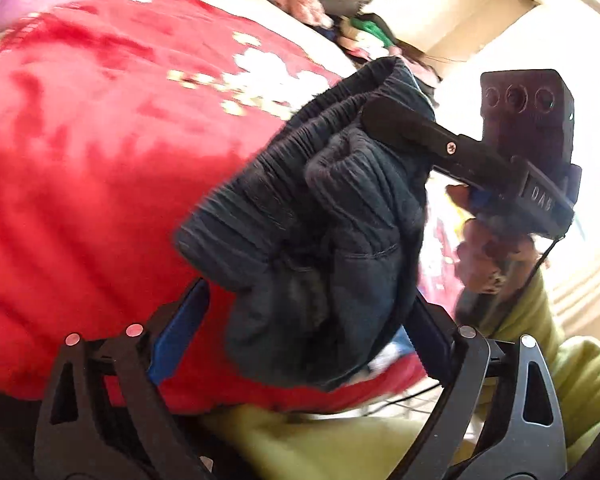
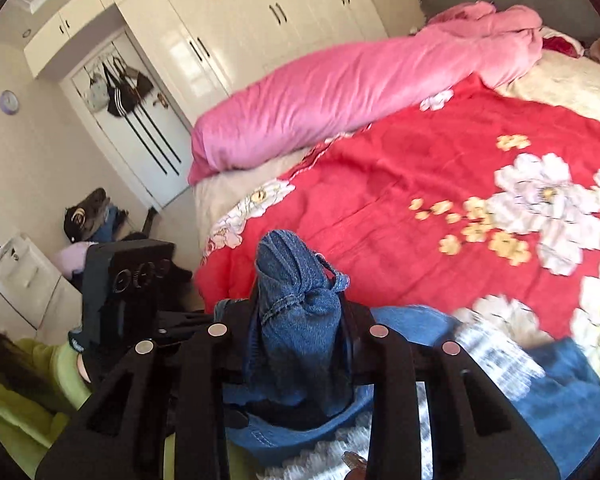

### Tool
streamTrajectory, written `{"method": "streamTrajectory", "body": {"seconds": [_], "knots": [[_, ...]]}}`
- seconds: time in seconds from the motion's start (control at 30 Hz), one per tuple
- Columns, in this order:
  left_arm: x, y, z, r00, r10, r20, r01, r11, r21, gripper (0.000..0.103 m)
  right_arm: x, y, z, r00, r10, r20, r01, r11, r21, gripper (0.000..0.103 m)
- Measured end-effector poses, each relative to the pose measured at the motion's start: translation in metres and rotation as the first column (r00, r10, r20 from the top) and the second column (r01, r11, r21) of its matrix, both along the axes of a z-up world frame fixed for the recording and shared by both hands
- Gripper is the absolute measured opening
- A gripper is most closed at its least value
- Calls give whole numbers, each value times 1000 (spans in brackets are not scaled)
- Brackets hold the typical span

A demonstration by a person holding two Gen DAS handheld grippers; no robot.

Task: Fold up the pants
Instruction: 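Fold the cuff end over with the right gripper while the left gripper holds the pants, then release the pants and lift both grippers away from the bundle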

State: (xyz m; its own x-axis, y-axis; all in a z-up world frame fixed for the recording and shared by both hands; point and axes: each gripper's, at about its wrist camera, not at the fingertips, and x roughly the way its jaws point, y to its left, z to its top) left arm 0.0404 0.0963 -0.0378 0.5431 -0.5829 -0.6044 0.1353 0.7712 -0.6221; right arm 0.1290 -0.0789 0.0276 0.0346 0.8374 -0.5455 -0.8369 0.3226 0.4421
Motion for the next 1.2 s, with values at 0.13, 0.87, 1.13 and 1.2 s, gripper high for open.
{"method": "streamTrajectory", "body": {"seconds": [0.13, 0.87, 1.13, 1.2], "knots": [[7, -34, 15, 996, -87, 37, 89, 995, -51, 85, 4, -41, 6, 997, -81, -1, 80, 996, 50, 45], [-5, -142, 0, 952, -307, 20, 299, 938, 177, 88, -13, -134, -60, 896, -429, -117, 413, 900, -137, 38], [-5, -144, -3, 947, -318, 36, 304, 930, 205, 88, -8, -143, -69, 867, -498, -26, 477, 843, -250, 50], [-9, -143, 1, 947, -318, 43, 302, 929, 215, 89, -14, -153, -62, 861, -508, -18, 492, 841, -226, 57]]}}
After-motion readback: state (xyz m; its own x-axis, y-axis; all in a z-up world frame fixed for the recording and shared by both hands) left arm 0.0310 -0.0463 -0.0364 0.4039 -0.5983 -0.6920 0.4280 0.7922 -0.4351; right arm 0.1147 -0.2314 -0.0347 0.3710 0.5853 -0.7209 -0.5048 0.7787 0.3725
